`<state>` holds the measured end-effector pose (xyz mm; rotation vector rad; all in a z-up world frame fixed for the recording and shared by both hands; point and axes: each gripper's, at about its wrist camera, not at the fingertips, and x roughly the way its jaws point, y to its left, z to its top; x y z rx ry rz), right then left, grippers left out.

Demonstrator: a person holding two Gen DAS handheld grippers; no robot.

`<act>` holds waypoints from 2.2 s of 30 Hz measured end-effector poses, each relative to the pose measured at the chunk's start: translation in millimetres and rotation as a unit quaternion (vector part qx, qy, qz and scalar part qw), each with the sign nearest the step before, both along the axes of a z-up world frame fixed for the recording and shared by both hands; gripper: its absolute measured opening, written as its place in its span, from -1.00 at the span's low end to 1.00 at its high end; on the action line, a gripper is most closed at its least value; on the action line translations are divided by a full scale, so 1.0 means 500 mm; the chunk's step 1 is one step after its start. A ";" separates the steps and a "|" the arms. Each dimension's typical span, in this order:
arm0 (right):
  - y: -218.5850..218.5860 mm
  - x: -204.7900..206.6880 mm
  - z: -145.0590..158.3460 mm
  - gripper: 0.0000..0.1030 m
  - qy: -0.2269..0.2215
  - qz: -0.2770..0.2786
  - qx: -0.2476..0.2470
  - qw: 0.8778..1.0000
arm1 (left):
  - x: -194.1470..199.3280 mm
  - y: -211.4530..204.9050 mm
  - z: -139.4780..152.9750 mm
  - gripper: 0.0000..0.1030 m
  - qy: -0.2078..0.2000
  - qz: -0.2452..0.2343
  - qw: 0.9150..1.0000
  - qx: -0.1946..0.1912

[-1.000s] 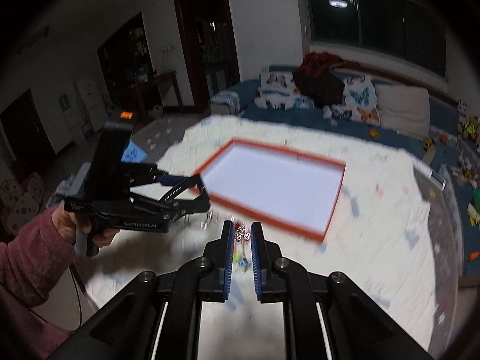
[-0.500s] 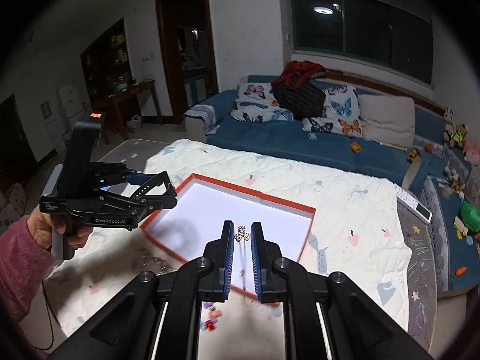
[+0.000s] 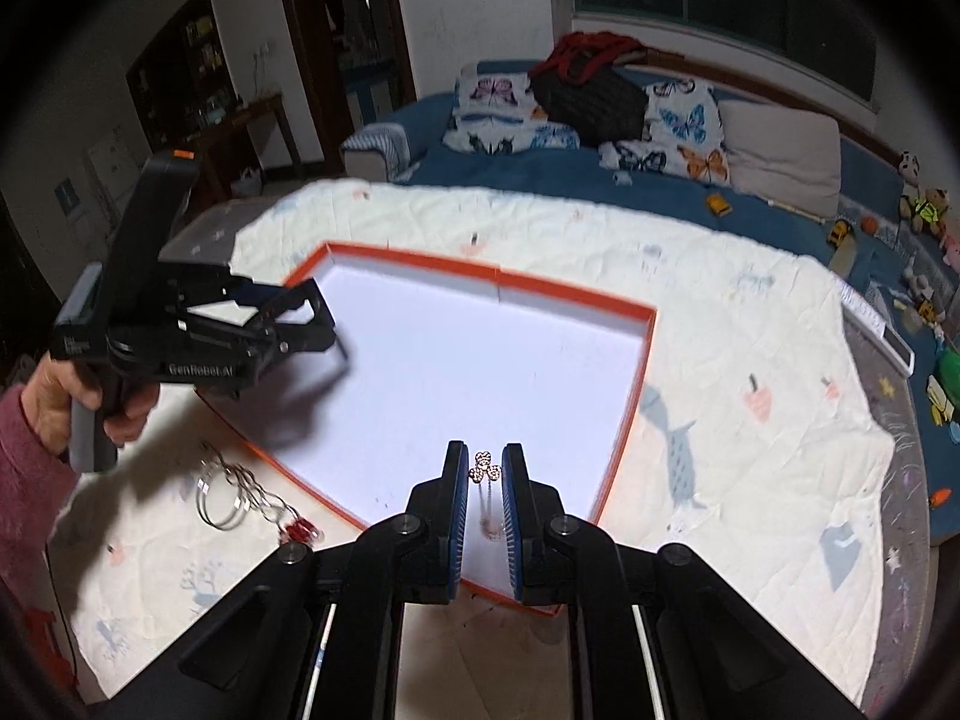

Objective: Organize jewelry
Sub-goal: 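Carry both items over the orange tray and open both tools to drop them, then withdraw both open tools from the tray back toward the jewelry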

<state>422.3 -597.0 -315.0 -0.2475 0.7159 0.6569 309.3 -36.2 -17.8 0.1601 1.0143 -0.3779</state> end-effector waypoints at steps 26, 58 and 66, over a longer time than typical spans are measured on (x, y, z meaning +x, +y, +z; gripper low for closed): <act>0.009 0.002 -0.032 -0.47 0.011 -0.006 -0.026 1.000 | -0.031 0.024 0.020 0.30 -0.003 0.008 1.000 -0.025; 0.058 -0.156 -0.141 0.22 0.029 0.079 -0.074 0.994 | -0.404 0.101 -0.035 0.55 0.006 0.050 0.997 -0.062; 0.079 -0.154 -0.147 0.31 0.010 0.088 -0.088 0.992 | -0.381 0.082 -0.056 0.55 0.017 0.054 0.996 -0.072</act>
